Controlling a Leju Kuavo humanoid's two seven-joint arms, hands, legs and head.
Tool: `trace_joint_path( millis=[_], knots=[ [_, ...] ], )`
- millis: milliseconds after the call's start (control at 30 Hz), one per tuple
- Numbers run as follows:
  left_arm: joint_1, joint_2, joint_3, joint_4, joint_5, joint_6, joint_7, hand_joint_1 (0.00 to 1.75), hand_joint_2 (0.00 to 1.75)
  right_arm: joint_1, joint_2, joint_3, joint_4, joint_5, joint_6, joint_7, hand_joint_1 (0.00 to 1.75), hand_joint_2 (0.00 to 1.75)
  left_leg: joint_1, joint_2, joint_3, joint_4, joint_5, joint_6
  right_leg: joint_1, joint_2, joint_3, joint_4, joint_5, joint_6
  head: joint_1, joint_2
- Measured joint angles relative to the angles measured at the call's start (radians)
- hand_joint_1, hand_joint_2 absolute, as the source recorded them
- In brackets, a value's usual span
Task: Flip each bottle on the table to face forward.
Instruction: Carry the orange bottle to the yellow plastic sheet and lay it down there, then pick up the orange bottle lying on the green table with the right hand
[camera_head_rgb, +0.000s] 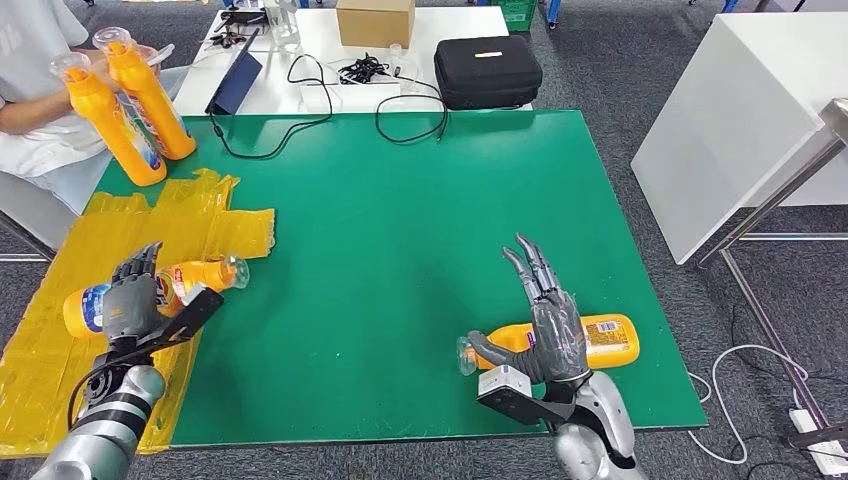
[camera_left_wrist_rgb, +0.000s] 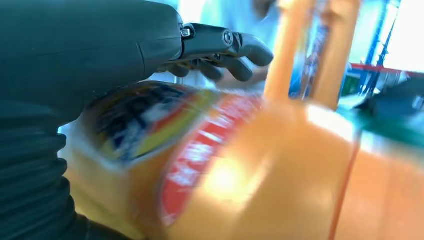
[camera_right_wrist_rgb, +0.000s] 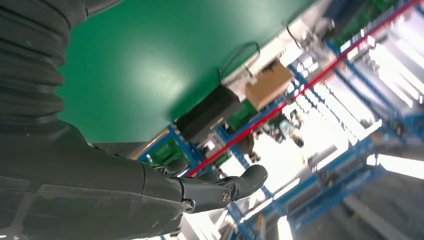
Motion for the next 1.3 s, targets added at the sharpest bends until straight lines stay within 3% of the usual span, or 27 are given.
trace_joint_path(
  millis=[133,400,633,933,1033,1300],
  knots=[
    [-0.002,-0.049,0.072,-0.093,0.236,-0.150,-0.076,0.00,1.75,-0.005,-0.046,-0.013,-0.011,0.005,0.083,-0.001,0.00,1.75,-0.001,-0.002,0.000,0.000,0.000,0.000,0.000,-0.001,0.001,0.000,0.000,0.000,0.000,0.000],
    [0.019,-0.135,0.096,-0.253,0.406,-0.313,-0.111,0.00,1.75,-0.065,-0.137,-0.049,-0.009,-0.055,0.213,-0.028,0.00,1.75,-0.001,-0.002,0.000,0.000,0.001,0.001,0.000,-0.001,0.001,0.000,0.001,0.001,0.000,0.000],
    [0.029,-0.181,0.061,-0.338,0.448,-0.336,-0.108,0.00,1.75,-0.131,-0.225,-0.094,0.005,-0.103,0.302,-0.052,0.00,1.75,-0.001,-0.002,-0.001,0.001,0.001,0.002,0.000,-0.001,0.001,0.000,0.001,0.001,0.000,0.000],
    [0.032,-0.195,0.049,-0.363,0.462,-0.339,-0.109,0.00,1.75,-0.141,-0.251,-0.107,0.012,-0.105,0.308,-0.053,0.00,1.75,0.000,-0.002,-0.001,0.000,0.001,0.001,0.000,-0.001,0.000,0.000,0.000,0.001,-0.001,0.000],
    [0.031,-0.202,0.037,-0.365,0.481,-0.340,-0.111,0.00,1.75,-0.157,-0.271,-0.114,0.020,-0.128,0.355,-0.053,0.00,1.75,-0.001,-0.002,-0.001,0.000,0.001,0.002,0.000,-0.002,0.000,0.000,0.001,0.001,-0.001,0.000],
    [-0.008,-0.213,-0.008,-0.346,0.555,-0.330,-0.135,0.00,1.75,-0.195,-0.467,-0.155,0.066,-0.267,0.588,-0.145,0.00,1.75,-0.004,-0.004,-0.002,0.001,0.002,0.003,-0.003,-0.005,0.001,-0.001,0.001,0.003,0.000,0.000]
  ],
)
